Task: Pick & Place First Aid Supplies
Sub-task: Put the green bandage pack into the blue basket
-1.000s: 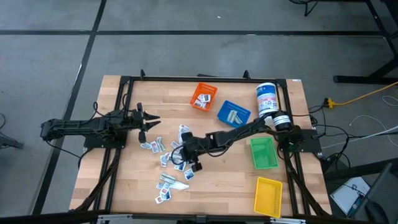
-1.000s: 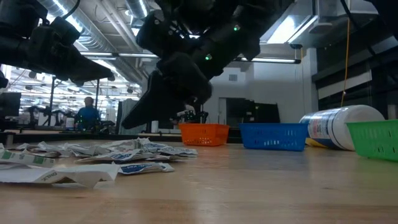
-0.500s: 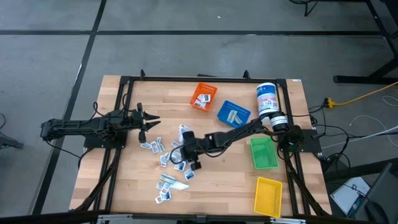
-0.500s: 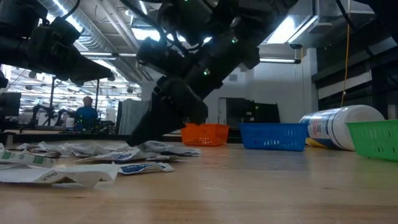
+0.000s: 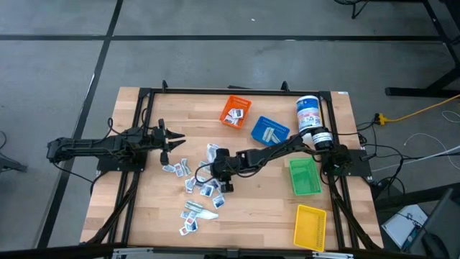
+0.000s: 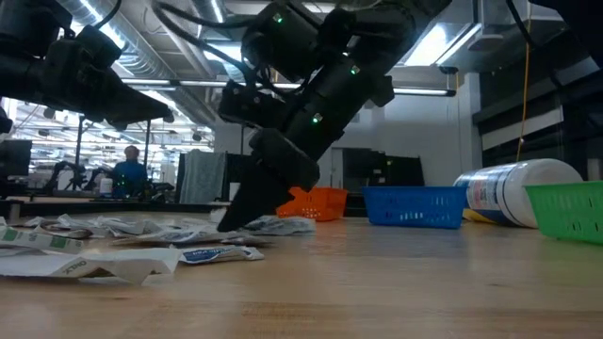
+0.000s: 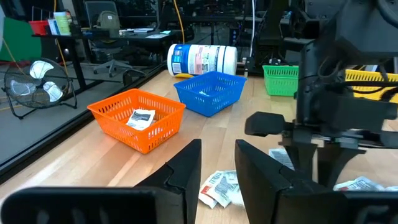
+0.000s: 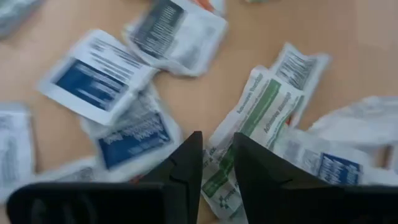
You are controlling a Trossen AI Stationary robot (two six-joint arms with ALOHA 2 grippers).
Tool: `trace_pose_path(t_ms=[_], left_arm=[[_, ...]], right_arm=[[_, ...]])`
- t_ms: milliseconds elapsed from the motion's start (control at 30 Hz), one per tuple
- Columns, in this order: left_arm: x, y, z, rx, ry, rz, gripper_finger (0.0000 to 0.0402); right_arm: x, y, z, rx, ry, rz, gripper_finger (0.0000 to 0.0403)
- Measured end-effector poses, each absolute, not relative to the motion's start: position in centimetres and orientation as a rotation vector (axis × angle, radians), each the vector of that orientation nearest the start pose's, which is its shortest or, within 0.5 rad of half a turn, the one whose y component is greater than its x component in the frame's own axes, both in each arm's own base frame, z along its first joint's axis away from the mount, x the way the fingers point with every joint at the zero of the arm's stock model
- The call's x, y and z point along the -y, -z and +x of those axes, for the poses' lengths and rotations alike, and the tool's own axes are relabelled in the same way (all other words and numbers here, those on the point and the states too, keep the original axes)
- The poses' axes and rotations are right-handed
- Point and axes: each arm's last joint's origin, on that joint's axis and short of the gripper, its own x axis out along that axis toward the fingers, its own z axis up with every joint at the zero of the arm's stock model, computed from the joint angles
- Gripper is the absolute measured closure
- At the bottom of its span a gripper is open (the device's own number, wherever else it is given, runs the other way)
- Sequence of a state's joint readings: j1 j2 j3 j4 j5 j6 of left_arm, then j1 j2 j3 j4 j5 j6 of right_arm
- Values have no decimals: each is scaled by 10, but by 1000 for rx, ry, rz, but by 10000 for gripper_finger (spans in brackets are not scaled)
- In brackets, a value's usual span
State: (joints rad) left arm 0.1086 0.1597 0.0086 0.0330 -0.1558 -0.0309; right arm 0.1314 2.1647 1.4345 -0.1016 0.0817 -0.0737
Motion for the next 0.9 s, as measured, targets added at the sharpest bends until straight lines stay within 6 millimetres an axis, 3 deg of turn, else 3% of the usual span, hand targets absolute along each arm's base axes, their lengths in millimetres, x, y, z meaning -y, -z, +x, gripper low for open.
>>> trace_pose_path(t_ms=[233, 500, 733, 900], left_arm=[[-16, -157, 105, -114, -266, -28, 310], [-16, -157, 105, -115, -266, -28, 311], [-16, -156, 105, -115, -266, -28, 309], [-16, -156, 105, -115, -266, -28, 311]], right_arm=[[-56, -131, 451, -844, -89, -126, 320], [-56, -131, 448, -873, -116, -122, 395], [-58, -135, 446, -875, -221, -116, 398], [-60, -154, 438, -872, -300, -159, 398]])
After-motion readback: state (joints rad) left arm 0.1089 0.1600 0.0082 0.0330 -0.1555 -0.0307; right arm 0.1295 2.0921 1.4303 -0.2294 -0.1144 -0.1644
